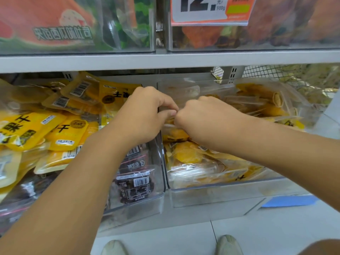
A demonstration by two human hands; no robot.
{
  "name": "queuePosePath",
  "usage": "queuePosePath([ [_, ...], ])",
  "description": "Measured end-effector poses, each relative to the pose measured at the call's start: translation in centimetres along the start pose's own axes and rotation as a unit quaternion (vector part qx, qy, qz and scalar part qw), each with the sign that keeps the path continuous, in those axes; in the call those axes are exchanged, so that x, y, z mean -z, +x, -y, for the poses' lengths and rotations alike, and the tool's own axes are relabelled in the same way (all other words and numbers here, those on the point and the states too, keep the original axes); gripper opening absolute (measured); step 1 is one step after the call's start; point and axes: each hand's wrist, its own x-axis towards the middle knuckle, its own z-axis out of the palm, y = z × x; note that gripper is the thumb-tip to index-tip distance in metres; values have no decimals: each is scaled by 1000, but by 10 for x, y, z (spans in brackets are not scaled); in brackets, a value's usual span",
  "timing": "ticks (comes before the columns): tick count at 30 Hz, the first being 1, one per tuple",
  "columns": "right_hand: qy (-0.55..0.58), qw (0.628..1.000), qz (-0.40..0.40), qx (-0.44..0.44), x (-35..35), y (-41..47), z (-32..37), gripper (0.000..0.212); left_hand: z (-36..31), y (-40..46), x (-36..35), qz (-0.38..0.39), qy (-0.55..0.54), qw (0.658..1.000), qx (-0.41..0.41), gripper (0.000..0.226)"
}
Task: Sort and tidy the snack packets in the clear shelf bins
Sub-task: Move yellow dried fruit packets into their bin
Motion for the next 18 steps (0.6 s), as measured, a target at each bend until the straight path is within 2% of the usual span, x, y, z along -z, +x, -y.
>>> queuePosePath([
  [4,62,998,27,1,-32,15,-7,15,-3,-6,-3,47,-27,998,-5,27],
  [6,128,991,28,-21,-31,13,-15,20,-5,-9,-5,59,-30,998,-8,39],
  [9,217,975,-33,-27,-5,-6,-28,23,-8,-7,-4,12,-2,1000,4,38],
  [11,274,961,-41,-22,12,-23,-34,25,-9,-5,-1,-21,26,999,14,37],
  [14,293,951,96,15,16,-36,-32,36,-11,-3,-2,-3,37,999,28,38],
  [16,236,956,170,42,10,-33,-28,55,-14,-3,-3,8,40,998,39,43],
  [18,159,965,202,60,8,-29,-22,68,-15,-2,-3,18,48,998,42,45],
])
